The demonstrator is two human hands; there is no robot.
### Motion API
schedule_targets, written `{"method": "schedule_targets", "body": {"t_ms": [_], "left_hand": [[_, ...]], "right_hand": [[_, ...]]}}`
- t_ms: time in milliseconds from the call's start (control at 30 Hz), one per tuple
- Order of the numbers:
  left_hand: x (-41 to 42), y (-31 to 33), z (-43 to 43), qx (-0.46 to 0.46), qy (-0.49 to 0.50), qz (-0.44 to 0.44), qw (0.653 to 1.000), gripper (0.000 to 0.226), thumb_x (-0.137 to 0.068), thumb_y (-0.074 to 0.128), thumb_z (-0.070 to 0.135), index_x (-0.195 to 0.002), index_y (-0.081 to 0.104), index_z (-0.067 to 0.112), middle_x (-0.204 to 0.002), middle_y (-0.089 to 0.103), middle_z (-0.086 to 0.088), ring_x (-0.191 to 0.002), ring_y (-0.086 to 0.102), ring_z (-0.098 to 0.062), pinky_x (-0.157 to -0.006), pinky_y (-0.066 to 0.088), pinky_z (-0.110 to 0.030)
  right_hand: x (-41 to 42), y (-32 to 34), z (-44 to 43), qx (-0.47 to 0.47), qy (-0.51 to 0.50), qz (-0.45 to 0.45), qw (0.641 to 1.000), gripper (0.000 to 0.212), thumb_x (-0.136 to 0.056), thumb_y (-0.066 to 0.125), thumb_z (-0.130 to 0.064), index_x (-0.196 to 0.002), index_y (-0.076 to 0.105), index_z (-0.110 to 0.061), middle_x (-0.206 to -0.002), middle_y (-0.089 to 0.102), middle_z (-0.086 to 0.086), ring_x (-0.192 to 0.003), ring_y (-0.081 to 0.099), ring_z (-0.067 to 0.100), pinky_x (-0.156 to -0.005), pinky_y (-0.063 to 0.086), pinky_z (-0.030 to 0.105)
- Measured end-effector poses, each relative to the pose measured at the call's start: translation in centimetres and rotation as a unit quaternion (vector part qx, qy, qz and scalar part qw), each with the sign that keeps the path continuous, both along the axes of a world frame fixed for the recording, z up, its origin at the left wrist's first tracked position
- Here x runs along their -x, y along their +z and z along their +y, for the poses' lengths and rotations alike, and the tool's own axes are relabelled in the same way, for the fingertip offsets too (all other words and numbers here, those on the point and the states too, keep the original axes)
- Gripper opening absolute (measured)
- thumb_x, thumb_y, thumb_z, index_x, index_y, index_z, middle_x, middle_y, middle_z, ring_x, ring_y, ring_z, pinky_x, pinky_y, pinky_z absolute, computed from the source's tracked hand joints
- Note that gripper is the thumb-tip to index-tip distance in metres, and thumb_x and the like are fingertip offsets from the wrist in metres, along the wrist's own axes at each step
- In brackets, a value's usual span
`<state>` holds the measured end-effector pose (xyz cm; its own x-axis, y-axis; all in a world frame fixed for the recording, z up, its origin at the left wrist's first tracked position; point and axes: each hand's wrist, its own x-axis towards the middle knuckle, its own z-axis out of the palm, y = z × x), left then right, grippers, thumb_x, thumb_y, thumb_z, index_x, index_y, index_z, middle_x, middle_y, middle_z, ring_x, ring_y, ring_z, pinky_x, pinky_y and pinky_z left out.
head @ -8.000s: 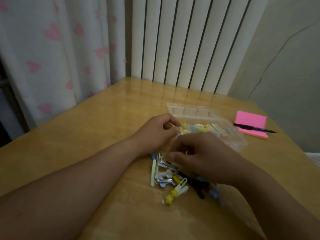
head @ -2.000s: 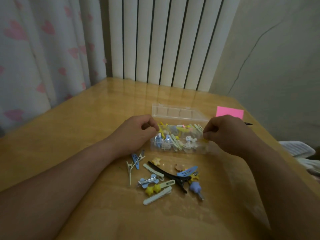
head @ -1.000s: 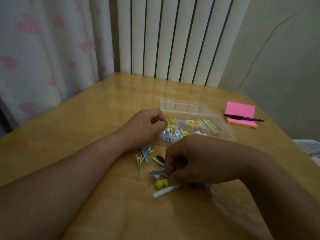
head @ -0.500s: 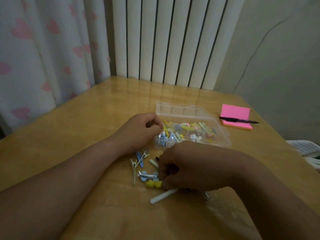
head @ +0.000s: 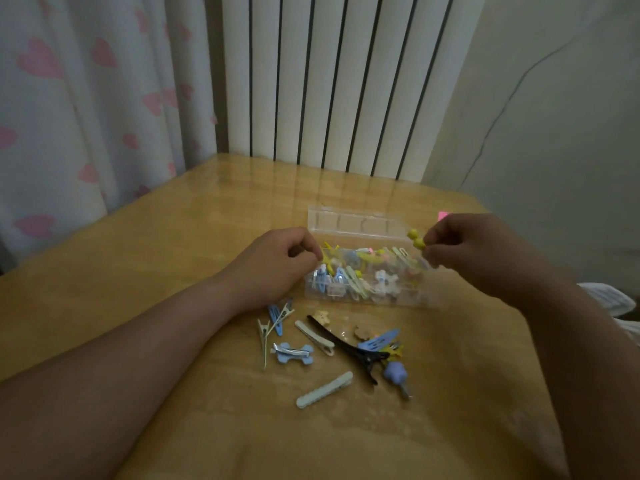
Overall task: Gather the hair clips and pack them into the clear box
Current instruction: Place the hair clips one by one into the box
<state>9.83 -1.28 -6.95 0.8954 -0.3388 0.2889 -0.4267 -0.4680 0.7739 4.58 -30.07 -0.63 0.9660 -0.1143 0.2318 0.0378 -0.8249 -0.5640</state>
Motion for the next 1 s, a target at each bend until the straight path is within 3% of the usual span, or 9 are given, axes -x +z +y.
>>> {"method": "schedule_targets", "body": {"t_ms": [100,233,667,867,1000], "left_hand": [[0.0,0.0,0.0,0.000,0.000,0.003,1.000,0.014,-0.099,0.061,0.016,-0.099,0.075,0.017,-0.067,0.055,0.011,-0.046,0.046,0.003,-0.047,0.035,-0.011],[0.0,0.0,0.0,0.003,0.000,0.006,1.000,0.014,-0.097,0.061,0.016,-0.098,0.075,0.018,-0.068,0.056,0.012,-0.049,0.047,0.003,-0.049,0.036,-0.012],[-0.1,-0.1,0.0,0.004,-0.006,0.006,1.000,0.013,-0.097,0.061,0.017,-0.098,0.074,0.018,-0.073,0.058,0.008,-0.051,0.048,0.003,-0.051,0.037,-0.011],[-0.2,-0.2,0.1,0.001,-0.006,0.004,1.000,0.013,-0.097,0.061,0.019,-0.098,0.075,0.020,-0.071,0.058,0.009,-0.051,0.047,0.003,-0.051,0.035,-0.012],[-0.3,-0.3,0.2,-0.001,-0.013,0.004,1.000,0.010,-0.099,0.065,0.024,-0.098,0.074,0.023,-0.087,0.070,-0.001,-0.072,0.057,-0.006,-0.070,0.050,-0.031]], "right_hand": [[-0.2,-0.9,0.4,0.060,-0.002,0.053,0.997,0.013,-0.088,0.080,-0.016,-0.086,0.071,-0.025,-0.083,0.073,-0.004,-0.077,0.067,0.013,-0.059,0.043,0.027],[-0.4,-1.3,1.0,0.128,-0.009,0.076,0.989,0.013,-0.088,0.078,-0.019,-0.084,0.069,-0.028,-0.088,0.070,-0.005,-0.079,0.065,0.013,-0.067,0.054,0.033],[-0.9,-2.0,1.1,0.179,-0.038,0.052,0.982,0.017,-0.091,0.077,-0.030,-0.077,0.066,-0.028,-0.080,0.067,-0.008,-0.073,0.061,0.011,-0.062,0.048,0.031],[-0.6,-2.2,2.0,0.170,-0.014,0.010,0.985,0.018,-0.094,0.072,-0.039,-0.083,0.067,-0.027,-0.081,0.068,-0.007,-0.074,0.062,0.011,-0.066,0.054,0.033],[-0.1,-2.1,3.6,0.133,0.038,-0.054,0.989,0.014,-0.095,0.072,-0.039,-0.087,0.069,-0.027,-0.080,0.068,-0.011,-0.074,0.062,0.007,-0.067,0.055,0.034]]}}
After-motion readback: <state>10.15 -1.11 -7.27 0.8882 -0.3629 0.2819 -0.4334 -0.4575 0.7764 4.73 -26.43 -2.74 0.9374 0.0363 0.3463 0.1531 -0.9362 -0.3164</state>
